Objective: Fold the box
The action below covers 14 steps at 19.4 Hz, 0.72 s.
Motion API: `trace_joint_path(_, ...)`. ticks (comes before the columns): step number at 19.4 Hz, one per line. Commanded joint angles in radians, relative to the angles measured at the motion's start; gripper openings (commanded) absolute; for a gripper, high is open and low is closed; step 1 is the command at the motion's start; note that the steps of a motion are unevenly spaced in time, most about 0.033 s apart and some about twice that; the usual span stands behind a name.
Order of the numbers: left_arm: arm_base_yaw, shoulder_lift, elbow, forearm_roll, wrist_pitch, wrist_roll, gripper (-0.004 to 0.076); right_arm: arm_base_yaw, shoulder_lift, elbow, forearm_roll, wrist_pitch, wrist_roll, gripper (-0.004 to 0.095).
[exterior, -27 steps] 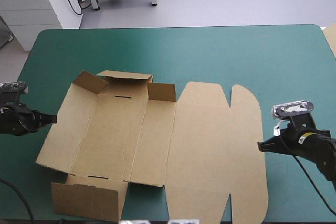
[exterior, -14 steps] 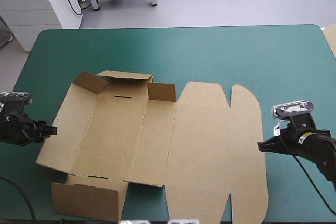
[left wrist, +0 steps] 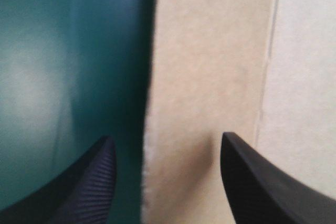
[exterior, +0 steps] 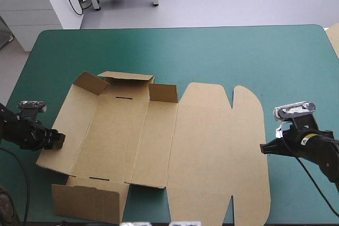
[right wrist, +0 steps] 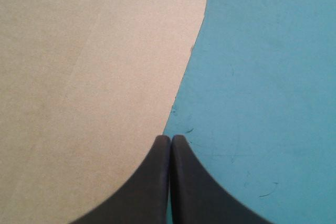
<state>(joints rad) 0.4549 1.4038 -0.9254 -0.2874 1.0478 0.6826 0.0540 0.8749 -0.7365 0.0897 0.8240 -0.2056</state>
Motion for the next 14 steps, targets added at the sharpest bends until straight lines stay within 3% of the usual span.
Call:
trace_joint_path(1,0.001,-0.006,-0.022,-0.13,0.056,0.069,0.0421,0.004,-0.008,-0.024,-0.001,-0.05,-0.012,-0.0021)
trace_joint_path(4,0.001,0.022,-0.022,-0.156,0.158,0.078,0.0421,0.004,-0.008,-0.024,-0.001,-0.054,-0.012,-0.0021)
trace_joint_path(14,0.001,0.047,-0.024,-0.224,0.177,0.075,0.0421,0.004,-0.008,-0.024,0.004,-0.074,-0.012,-0.0021)
